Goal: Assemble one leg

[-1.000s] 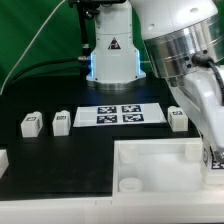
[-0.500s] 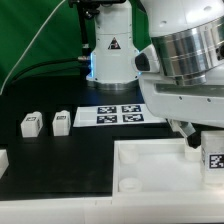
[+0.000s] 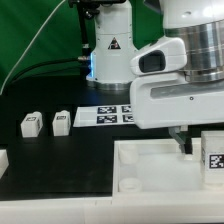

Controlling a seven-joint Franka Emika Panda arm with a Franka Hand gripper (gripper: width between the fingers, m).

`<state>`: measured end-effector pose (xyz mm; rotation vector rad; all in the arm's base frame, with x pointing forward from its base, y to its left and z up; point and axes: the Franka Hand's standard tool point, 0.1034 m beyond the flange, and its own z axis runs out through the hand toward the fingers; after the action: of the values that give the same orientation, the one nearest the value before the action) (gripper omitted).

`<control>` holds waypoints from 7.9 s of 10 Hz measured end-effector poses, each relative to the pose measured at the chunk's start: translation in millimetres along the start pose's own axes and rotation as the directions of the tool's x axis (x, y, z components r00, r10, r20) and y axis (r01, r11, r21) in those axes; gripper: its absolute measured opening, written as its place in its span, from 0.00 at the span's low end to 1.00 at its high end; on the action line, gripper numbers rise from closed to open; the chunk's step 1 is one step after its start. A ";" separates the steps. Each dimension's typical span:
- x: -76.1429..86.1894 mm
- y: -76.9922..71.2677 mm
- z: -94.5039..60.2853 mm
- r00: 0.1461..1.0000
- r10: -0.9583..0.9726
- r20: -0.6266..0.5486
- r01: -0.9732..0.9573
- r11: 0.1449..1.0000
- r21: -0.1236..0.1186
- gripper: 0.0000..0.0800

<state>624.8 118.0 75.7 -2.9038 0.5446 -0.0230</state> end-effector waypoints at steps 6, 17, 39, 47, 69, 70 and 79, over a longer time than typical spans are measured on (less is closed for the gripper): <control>2.1 5.9 0.6 0.823 0.567 0.034 -0.568 0.822 0.031 0.37; 4.3 7.5 0.7 0.913 0.407 0.021 -0.407 0.911 0.061 0.80; -4.0 0.6 3.5 0.857 0.516 -0.024 -0.516 0.857 -0.002 0.71; -3.2 3.5 5.1 0.995 -0.089 -0.032 0.087 0.994 -0.073 0.78; -5.6 1.0 8.8 0.794 0.608 0.010 -0.608 0.793 0.032 0.81; -7.0 0.2 7.3 0.881 0.472 -0.006 -0.472 0.881 -0.013 0.81; -4.3 2.2 5.6 0.768 0.640 -0.028 -0.640 0.768 -0.027 0.37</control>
Offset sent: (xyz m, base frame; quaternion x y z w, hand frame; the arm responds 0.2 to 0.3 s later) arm 0.0000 0.0000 0.0000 0.0000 0.0000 0.3382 0.9411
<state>620.3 118.5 69.9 -2.5813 1.5225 0.0580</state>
